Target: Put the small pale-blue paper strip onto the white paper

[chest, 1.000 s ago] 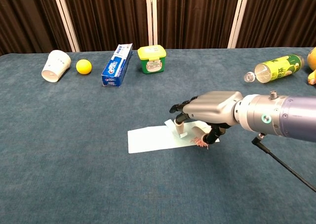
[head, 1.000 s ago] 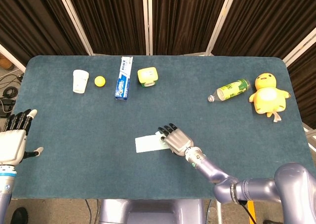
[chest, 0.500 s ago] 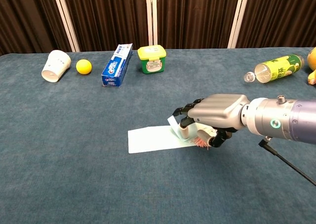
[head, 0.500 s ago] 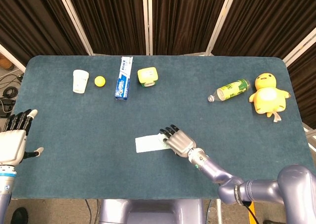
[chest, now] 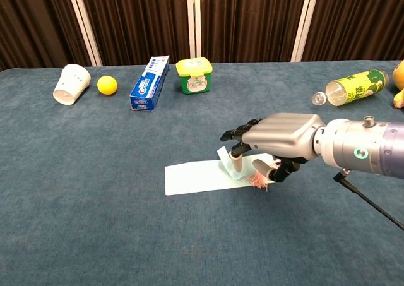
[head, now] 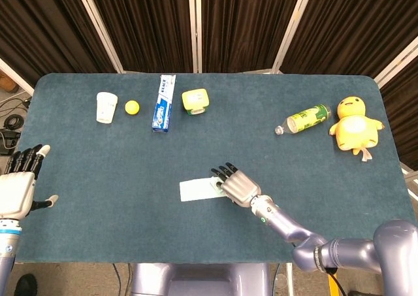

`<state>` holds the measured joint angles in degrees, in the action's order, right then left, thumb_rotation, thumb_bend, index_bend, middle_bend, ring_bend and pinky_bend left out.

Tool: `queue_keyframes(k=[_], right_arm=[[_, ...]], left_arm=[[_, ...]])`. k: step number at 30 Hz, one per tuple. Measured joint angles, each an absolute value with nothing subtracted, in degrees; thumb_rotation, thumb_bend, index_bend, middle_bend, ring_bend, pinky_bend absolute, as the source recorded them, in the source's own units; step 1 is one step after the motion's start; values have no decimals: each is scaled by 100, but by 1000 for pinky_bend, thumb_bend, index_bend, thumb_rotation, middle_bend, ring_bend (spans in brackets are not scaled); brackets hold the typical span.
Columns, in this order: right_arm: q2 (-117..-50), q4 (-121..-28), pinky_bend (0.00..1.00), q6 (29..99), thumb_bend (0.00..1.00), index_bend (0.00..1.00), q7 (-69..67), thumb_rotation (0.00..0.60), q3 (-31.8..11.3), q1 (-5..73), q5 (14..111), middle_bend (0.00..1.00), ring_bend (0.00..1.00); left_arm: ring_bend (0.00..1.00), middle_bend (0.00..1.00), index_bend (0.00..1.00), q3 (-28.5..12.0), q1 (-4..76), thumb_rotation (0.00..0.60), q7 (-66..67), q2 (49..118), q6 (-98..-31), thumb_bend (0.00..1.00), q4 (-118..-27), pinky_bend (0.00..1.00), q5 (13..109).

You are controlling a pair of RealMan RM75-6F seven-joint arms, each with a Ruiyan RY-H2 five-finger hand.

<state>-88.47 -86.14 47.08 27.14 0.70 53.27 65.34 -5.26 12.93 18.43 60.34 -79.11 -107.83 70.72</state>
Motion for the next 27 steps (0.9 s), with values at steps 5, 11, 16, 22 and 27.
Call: queue_keyframes(k=[5, 11, 16, 22, 27], right_arm=[[-8770, -8658, 0, 4728, 700, 373, 2605, 600, 131, 5248, 6818, 0, 0], [-8814, -8559, 0, 4703, 700, 373, 2619, 600, 154, 5182, 6901, 0, 0], [-8868, -8459, 0, 4657, 701, 373, 2649, 600, 94, 5165, 6860, 0, 0], [-8902, -8397, 0, 4552, 700, 381, 2723, 600, 70, 5154, 6791, 0, 0], [-8924, -8388, 0, 4527, 702, 382, 2747, 600, 65, 5130, 6806, 0, 0]], left_arm=[[0, 0, 0, -523, 1288, 600, 1846, 6032, -7911, 0, -10798, 0, 7094], [0, 0, 0, -521, 1284, 600, 1846, 6030, -7903, 0, -10805, 0, 7107], [0, 0, 0, -523, 1288, 600, 1852, 6036, -7887, 0, -10797, 0, 7098], [0, 0, 0, -528, 1295, 600, 1857, 6042, -7867, 0, -10789, 0, 7085], [0, 0, 0, -533, 1293, 600, 1854, 6043, -7867, 0, -10790, 0, 7086]])
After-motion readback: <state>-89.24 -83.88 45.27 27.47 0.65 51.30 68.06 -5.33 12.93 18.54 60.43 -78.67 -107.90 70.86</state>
